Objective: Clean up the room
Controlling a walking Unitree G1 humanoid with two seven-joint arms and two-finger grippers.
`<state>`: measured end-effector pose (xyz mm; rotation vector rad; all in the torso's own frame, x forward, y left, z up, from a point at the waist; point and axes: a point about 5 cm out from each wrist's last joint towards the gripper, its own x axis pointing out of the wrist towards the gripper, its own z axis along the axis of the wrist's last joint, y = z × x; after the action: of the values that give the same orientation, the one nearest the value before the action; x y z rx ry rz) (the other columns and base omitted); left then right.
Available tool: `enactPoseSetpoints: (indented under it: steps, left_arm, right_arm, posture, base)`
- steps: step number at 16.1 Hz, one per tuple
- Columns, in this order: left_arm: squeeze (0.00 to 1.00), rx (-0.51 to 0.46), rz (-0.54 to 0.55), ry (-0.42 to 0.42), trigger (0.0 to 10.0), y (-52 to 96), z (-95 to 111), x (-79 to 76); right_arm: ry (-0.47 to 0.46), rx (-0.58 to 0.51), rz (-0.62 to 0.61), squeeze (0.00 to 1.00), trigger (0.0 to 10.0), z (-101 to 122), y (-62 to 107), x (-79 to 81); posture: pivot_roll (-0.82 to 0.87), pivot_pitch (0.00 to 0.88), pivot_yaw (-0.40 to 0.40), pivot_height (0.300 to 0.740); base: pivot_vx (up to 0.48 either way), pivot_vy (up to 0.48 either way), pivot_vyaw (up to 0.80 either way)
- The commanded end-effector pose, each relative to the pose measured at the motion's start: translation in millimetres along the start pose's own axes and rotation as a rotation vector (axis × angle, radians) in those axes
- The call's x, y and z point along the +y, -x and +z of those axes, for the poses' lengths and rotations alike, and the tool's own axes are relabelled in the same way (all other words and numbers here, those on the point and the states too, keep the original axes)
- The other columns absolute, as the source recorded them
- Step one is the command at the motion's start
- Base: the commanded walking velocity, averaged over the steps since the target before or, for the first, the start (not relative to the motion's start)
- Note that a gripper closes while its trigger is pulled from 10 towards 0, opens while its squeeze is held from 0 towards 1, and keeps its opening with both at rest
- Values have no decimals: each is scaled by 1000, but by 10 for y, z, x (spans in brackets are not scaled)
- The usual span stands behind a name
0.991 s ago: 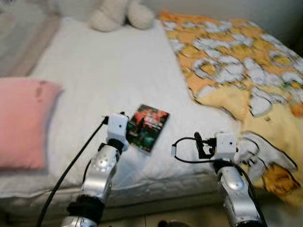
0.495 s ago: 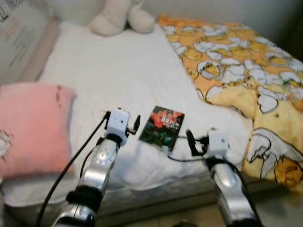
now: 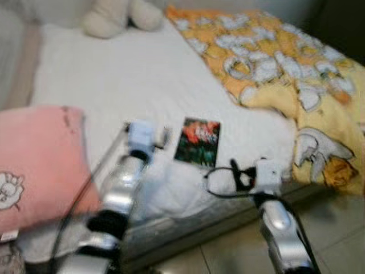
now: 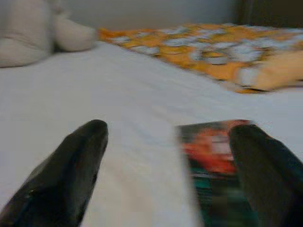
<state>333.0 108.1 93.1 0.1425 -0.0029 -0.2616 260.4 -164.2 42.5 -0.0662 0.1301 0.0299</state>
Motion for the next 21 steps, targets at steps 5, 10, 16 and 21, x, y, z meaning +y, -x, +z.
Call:
enactPoseSetpoints:
  steps: [5, 10, 16, 21]
  left_arm:
    - [0, -15, -58, 67, 10000, 60, -53, -141]
    - [0, -31, -38, 61, 10000, 30, -17, -137]
    - [0, -2, 13, 63, 10000, -52, 5, -83]
    - [0, 202, -77, 75, 10000, -298, -29, 1]
  right_arm:
    - [12, -31, -2, 0, 10000, 81, -51, -10]
    - [23, -38, 11, 0, 10000, 97, -61, -14]
    - [18, -9, 30, 0, 10000, 31, -3, 0]
    - [36, 88, 206, 0, 10000, -112, 239, 68]
  posture:
    - [-23, 0, -2, 740]
    - [-24, 0, -7, 740]
    - [-33, 0, -9, 740]
    - [-66, 19, -33, 740]
  base:
    - [120, -148, 0]
    - [382, -286, 0]
    - [338, -183, 0]
    - [0, 0, 0]
